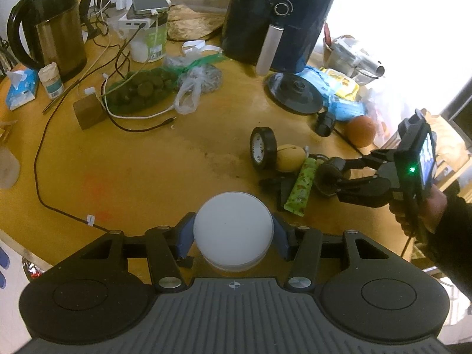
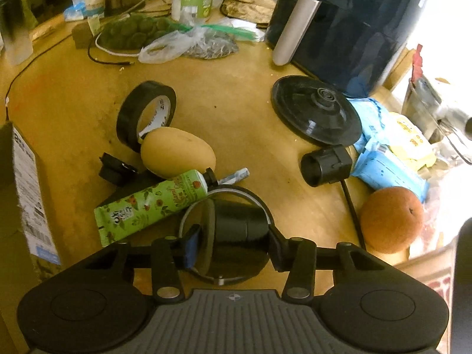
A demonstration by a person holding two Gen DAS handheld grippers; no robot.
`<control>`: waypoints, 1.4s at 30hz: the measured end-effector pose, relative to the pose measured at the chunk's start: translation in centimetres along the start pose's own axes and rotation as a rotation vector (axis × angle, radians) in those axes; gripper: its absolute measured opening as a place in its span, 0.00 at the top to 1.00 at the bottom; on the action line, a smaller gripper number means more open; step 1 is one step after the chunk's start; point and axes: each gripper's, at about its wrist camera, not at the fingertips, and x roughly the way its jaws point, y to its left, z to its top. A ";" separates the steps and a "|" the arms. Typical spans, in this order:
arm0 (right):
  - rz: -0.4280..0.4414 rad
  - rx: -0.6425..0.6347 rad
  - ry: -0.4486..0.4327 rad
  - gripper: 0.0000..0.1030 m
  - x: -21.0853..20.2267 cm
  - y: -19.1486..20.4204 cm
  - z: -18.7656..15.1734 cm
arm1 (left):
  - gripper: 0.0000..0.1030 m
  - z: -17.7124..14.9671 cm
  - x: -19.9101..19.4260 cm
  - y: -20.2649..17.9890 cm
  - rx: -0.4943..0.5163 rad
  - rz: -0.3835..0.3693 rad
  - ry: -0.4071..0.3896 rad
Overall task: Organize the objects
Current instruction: 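Grasp the black cylindrical roll with the right gripper and lift it, then carry the jar and the black roll over the cardboard box with both grippers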
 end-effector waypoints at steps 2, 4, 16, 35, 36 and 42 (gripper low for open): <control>-0.012 0.014 -0.012 0.53 -0.7 0.1 -0.1 | 0.49 0.1 -0.1 -0.2 0.006 -0.003 -0.006; -0.016 0.034 -0.023 0.53 -1.4 0.1 -0.1 | 0.49 0.2 -0.1 -0.3 0.015 -0.007 -0.009; -0.067 0.236 -0.091 0.53 -7.4 0.4 -1.1 | 0.49 1.5 0.5 -0.5 0.122 -0.067 0.004; -0.109 0.568 -0.177 0.53 -16.3 3.4 -1.7 | 0.49 2.4 0.5 1.1 0.218 -0.189 -0.004; -0.108 0.579 -0.177 0.53 -16.5 3.7 -1.7 | 0.49 2.4 0.6 1.2 0.221 -0.195 -0.002; -0.097 0.637 -0.184 0.53 -17.3 5.3 -2.0 | 0.49 2.0 1.2 1.3 0.248 -0.233 0.022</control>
